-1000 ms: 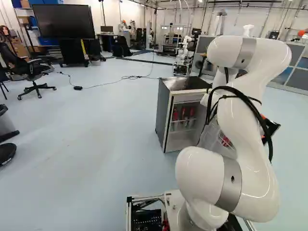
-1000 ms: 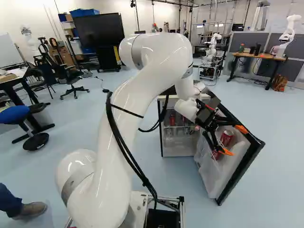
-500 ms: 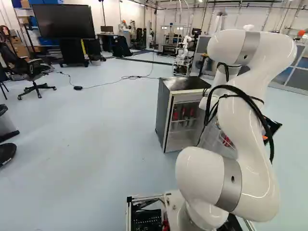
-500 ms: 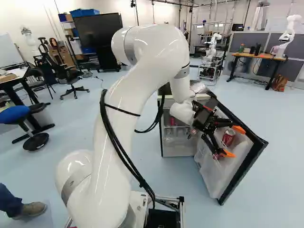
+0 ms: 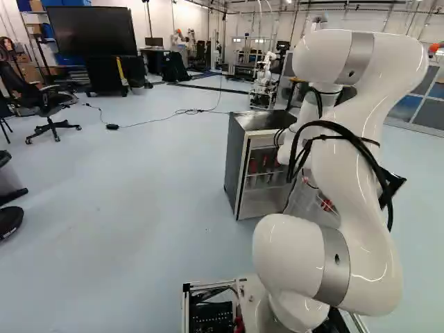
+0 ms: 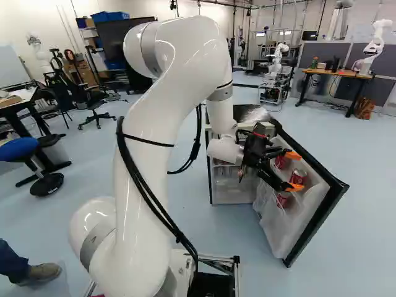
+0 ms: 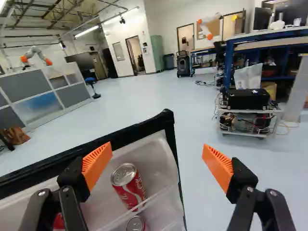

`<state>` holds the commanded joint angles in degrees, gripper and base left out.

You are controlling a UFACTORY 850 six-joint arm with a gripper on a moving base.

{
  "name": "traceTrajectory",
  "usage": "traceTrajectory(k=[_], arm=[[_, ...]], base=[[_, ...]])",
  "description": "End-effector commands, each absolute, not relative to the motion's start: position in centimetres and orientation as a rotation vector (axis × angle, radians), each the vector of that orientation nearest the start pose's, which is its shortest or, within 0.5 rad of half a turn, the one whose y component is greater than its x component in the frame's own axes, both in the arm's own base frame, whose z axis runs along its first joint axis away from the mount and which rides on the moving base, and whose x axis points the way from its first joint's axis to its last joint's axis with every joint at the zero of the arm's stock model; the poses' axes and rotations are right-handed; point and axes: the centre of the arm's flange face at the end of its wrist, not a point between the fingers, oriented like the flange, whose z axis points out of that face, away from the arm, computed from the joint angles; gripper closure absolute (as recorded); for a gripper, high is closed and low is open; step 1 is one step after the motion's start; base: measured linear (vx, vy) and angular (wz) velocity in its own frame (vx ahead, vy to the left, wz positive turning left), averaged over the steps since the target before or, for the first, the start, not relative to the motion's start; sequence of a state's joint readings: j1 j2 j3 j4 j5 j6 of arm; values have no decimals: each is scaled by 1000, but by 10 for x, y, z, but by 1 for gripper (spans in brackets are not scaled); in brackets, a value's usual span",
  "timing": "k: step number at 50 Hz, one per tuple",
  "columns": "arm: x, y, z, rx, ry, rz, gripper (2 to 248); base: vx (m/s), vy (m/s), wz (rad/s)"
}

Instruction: Grab a drink from the fridge

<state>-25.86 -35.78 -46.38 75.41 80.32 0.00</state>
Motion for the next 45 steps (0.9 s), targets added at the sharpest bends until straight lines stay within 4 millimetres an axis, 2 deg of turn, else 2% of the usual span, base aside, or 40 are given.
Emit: traceTrajectory(k=[16, 45], arm=[[381, -259, 283, 1239, -1380, 1259, 3], [354, -243, 291, 1486, -1186, 1401, 3]], base=[[0, 0, 0], [0, 0, 0]])
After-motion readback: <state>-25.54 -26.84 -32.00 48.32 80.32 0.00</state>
